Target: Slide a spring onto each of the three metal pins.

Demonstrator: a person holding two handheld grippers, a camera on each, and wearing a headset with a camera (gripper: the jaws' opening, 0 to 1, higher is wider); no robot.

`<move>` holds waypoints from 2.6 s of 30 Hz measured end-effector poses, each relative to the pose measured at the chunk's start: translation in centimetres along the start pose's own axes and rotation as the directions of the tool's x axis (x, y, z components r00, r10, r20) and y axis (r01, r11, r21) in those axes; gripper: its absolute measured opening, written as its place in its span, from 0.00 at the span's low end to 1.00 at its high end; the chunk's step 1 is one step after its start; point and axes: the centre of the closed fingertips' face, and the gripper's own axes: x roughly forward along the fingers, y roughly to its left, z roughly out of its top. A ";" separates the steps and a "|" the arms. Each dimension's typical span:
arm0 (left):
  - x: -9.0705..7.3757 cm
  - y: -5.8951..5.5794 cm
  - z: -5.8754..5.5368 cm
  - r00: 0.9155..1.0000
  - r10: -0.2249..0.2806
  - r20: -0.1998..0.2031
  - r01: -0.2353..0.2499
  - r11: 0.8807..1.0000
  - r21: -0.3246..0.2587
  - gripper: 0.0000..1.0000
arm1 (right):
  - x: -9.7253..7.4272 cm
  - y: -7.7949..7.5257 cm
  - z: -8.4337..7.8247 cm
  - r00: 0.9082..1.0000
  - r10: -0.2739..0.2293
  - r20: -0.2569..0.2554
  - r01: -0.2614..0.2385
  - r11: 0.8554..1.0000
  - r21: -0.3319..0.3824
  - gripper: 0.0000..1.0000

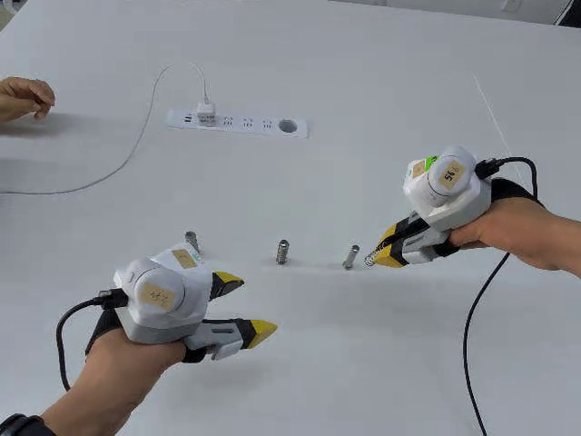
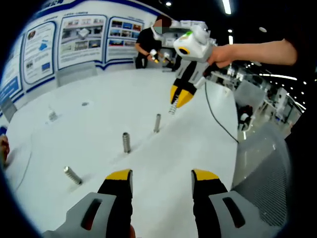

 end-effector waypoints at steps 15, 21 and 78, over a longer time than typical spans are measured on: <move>0.4 -0.2 -0.1 1.000 0.005 -0.001 -0.005 1.000 -0.026 0.61 | 0.9 -1.4 0.7 1.000 0.003 -0.015 -0.003 1.000 -0.018 0.12; 0.4 -0.3 -0.4 1.000 0.009 -0.009 -0.009 0.999 -0.038 0.67 | 1.2 -1.8 1.0 1.000 0.004 -0.020 -0.004 1.000 -0.027 0.12; -0.5 0.2 -1.1 0.999 0.037 -0.014 -0.038 0.996 -0.076 0.73 | 5.3 -2.0 0.7 0.995 0.036 -0.094 -0.044 0.995 -0.093 0.12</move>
